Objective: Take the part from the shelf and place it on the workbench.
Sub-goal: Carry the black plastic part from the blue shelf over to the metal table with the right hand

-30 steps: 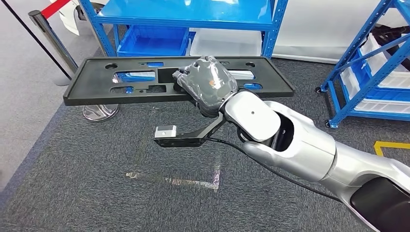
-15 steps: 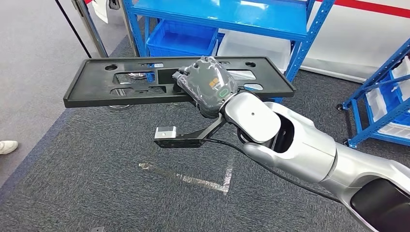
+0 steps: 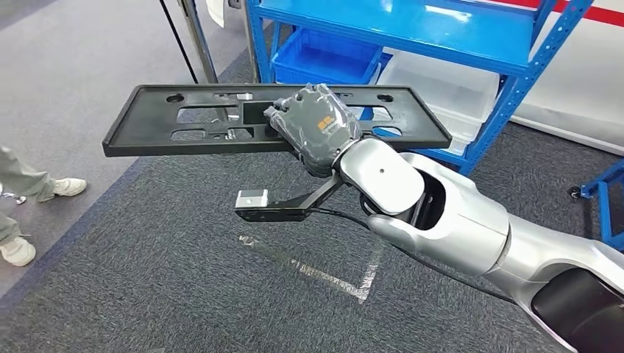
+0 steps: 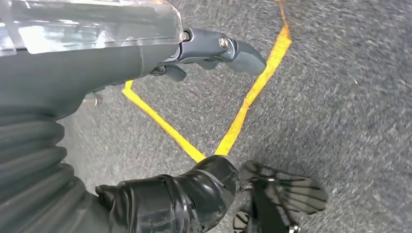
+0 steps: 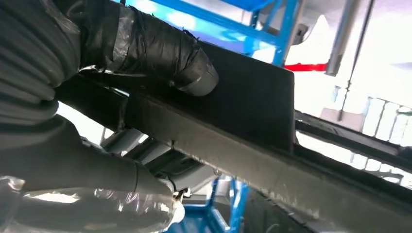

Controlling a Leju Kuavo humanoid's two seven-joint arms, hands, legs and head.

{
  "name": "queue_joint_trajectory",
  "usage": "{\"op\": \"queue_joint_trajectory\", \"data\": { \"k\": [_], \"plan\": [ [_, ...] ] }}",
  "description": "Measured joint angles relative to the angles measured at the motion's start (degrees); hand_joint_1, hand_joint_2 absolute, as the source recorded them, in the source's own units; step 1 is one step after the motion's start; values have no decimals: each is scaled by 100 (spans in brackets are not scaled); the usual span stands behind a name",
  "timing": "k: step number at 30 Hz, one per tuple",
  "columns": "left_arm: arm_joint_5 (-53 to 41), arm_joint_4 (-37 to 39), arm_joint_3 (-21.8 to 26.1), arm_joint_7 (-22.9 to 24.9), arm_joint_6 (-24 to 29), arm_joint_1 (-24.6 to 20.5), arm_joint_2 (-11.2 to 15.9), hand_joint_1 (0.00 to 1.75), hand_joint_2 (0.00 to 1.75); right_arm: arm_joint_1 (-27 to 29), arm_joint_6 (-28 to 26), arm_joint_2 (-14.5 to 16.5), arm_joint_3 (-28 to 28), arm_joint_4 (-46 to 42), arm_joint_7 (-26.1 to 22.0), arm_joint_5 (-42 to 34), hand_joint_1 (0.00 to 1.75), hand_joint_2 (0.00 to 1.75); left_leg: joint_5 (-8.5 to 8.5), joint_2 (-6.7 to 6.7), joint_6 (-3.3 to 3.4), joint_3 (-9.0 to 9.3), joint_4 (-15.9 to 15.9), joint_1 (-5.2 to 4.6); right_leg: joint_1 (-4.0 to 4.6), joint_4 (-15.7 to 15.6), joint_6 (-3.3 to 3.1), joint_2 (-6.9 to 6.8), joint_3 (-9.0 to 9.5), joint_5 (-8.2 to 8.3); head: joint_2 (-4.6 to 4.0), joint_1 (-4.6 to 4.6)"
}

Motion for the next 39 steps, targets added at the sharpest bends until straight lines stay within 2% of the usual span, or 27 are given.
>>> {"op": "queue_joint_trajectory", "data": {
  "k": [1,2,4,6,7,9,10,12,14,15,16,17,18,20,21,23,25,26,27,29,30,32,33,34,36,38,39],
  "plan": [
    [9,0,0,3,0,2,2,0,175,5,-1,-2,0,7,1,-2,175,175,7,20,-22,-52,121,6,0,11,1,-78,-2,-12,0,-1],
    [23,0,0,11,0,7,5,0,175,8,-3,-2,0,11,1,-3,175,175,112,43,-38,7,27,9,-1,26,7,-152,-3,-29,0,-2],
    [51,0,0,42,1,12,10,0,175,7,-7,-2,0,17,5,-4,175,175,435,216,-52,374,-647,2,2,67,43,-285,6,-75,0,-2],
    [66,0,0,91,7,-4,13,0,175,-2,-11,-4,0,24,19,-5,175,175,587,413,11,673,-1203,-48,44,111,100,-397,8,-120,0,-5],
    [68,0,0,114,11,-10,12,0,175,-6,-12,-5,0,27,26,-5,175,175,578,444,55,713,-1297,-73,67,122,127,-451,12,-135,0,-5],
    [69,0,0,153,21,-6,11,0,175,-8,-14,-6,0,33,37,-6,175,175,579,314,145,706,-1299,-82,92,115,169,-565,34,-158,0,1],
    [69,0,0,171,25,5,10,0,175,-7,-14,-6,0,36,43,-5,175,175,589,246,175,714,-1318,-69,80,137,197,-535,39,-193,0,3],
    [69,0,0,197,30,15,9,0,175,-17,-14,-8,0,43,58,-7,175,175,616,126,242,739,-1358,-34,48,440,240,-261,-82,-411,0,16],
    [69,0,0,206,27,6,9,0,175,-15,-10,-28,0,61,85,-20,175,175,630,-2,285,732,-1367,-20,26,1162,259,46,-424,-760,0,35],
    [69,0,0,205,20,-1,9,0,175,-8,-5,-40,0,77,99,-36,175,175,633,-78,296,726,-1363,-19,24,1515,264,96,-608,-876,0,41],
    [69,0,0,205,13,-4,9,0,175,-1,-2,-52,0,96,110,-53,175,175,634,-163,298,722,-1356,-20,21,1722,265,115,-728,-894,0,42],
    [68,0,0,204,5,-3,9,0,175,1,1,-61,0,116,120,-73,175,175,633,-251,297,720,-1346,-20,18,1709,259,125,-748,-797,0,42],
    [69,0,0,204,2,0,9,0,175,-7,5,-73,0,136,131,-92,175,175,628,-341,291,720,-1330,-18,15,1475,245,154,-666,-601,0,43],
    [80,0,0,219,23,5,5,0,175,-48,22,-114,-1,176,163,-124,175,175,614,-502,260,697,-1291,-16,-3,726,205,380,-364,-199,0,43],
    [87,0,0,237,42,3,2,0,175,-78,35,-139,-2,196,185,-140,175,175,612,-574,234,667,-1269,-15,-15,445,192,501,-246,-100,0,39],
    [98,0,1,280,83,2,-4,0,175,-125,65,-185,-3,241,239,-166,175,175,636,-706,161,605,-1265,9,-7,261,173,592,-164,-99,0,38],
    [103,0,2,309,106,24,-2,0,175,-154,100,-227,-7,287,298,-182,175,175,679,-827,84,586,-1308,36,-10,213,133,454,-138,-81,0,47],
    [105,2,2,316,108,38,-13,0,175,-167,115,-244,-10,310,323,-188,175,175,666,-760,54,570,-1294,19,-25,179,105,378,-115,-65,0,37],
    [110,4,2,321,112,51,-19,0,175,-187,127,-259,-19,332,343,-193,175,175,598,-611,28,519,-1186,-2,-46,141,75,304,-95,-46,0,8],
    [121,7,2,340,117,48,-28,0,175,-243,149,-302,-43,384,375,-199,175,175,301,-194,-14,256,-620,-25,-38,108,38,157,-71,-34,0,-51],
    [127,7,3,352,120,41,-20,0,175,-276,167,-335,-52,414,391,-201,175,175,140,-73,-31,76,-237,-19,-23,111,24,78,-70,-38,0,-65],
    [138,7,4,375,120,32,-21,0,175,-338,232,-414,-60,487,426,-207,175,175,54,18,-39,-128,187,-14,4,123,10,-90,-66,-58,0,-66],
    [142,7,4,383,120,33,-25,0,175,-375,273,-445,-61,524,445,-212,175,175,161,41,-29,-73,85,-16,16,133,9,-171,-64,-71,0,-66],
    [145,7,4,389,120,36,-28,0,175,-421,312,-471,-63,560,464,-218,175,175,339,87,-6,92,-222,-24,28,144,11,-244,-58,-86,0,-66],
    [153,7,4,392,120,30,-28,0,175,-535,368,-503,-79,614,502,-233,175,175,593,320,75,486,-976,-92,62,161,25,-372,-45,-121,0,-67],
    [161,7,5,387,119,11,-27,0,175,-640,401,-536,-101,663,527,-251,175,175,631,447,163,648,-1310,-164,98,158,59,-498,-33,-143,0,-63],
    [163,7,7,384,115,6,-26,0,175,-677,411,-551,-107,687,536,-262,175,175,635,395,194,652,-1327,-181,114,150,81,-567,-24,-149,0,-60]
  ]
}}
